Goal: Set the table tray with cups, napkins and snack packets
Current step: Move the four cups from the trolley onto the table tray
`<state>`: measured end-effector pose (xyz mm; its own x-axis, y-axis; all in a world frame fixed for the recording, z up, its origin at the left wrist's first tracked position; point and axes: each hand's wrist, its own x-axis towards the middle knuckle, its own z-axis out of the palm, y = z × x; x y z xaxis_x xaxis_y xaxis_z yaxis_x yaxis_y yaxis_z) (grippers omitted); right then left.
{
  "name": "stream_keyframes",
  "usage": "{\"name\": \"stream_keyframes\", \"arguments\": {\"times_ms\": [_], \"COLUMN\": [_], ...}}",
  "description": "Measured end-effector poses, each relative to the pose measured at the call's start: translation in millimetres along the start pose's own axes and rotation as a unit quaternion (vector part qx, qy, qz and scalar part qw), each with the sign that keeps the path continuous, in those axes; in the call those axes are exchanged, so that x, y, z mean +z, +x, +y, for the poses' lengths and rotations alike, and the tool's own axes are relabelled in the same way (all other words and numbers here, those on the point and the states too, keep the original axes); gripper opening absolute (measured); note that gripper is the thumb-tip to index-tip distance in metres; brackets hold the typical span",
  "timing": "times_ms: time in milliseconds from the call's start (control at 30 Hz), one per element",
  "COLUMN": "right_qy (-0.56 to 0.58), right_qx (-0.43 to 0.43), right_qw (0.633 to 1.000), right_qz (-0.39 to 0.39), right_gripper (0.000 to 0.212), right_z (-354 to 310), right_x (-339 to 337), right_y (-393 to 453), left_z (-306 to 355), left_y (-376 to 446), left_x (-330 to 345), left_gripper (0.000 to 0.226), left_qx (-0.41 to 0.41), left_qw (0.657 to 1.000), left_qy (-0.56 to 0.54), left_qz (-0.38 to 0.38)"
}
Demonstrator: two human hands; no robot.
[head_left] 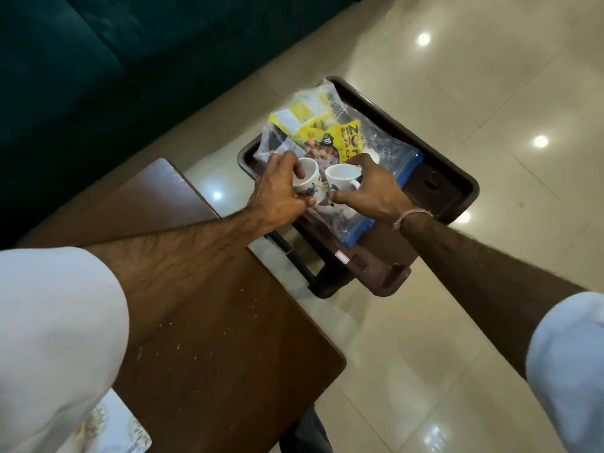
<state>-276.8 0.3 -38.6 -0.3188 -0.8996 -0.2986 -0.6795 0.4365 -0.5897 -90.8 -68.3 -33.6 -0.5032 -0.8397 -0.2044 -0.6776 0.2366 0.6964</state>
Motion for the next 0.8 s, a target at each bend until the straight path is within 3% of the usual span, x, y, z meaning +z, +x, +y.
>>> {"name": "stream_keyframes", "arguments": {"times_ms": [167, 400, 533, 667, 800], "right_qy": [0.046, 0.050, 0.045, -0.019, -0.041], "right_qx": [-0.032, -0.074, -0.123, -0.156, -0.152], "right_qw": [0.998, 0.996, 0.986, 0.969, 0.958], "right_qz": [0.018, -0.029, -0.104, -0.189, -0.240], "right_gripper": [0.071, 0.077, 0.073, 0.053, 0.062], "right_z": [-53, -151, -210, -256, -296], "right_x": [10, 66, 115, 168, 224], "right_y": [-11, -32, -59, -91, -133], "left_z": [-18, -68, -102, -135, -169], "left_y": [-33, -132, -198, -262, -318], "left_x": [-39, -73, -94, -103, -107], "left_gripper": [0.082, 0.068, 0.071, 0.071, 0.069], "left_qx": [-0.019, -0.160, -0.256, -0.330, -0.419], "left_qw": [0.997, 0.958, 0.917, 0.877, 0.823], "left_qy": [-0.037, -0.074, -0.110, -0.126, -0.098], "left_qz": [0.067, 0.226, 0.285, 0.326, 0.371]}}
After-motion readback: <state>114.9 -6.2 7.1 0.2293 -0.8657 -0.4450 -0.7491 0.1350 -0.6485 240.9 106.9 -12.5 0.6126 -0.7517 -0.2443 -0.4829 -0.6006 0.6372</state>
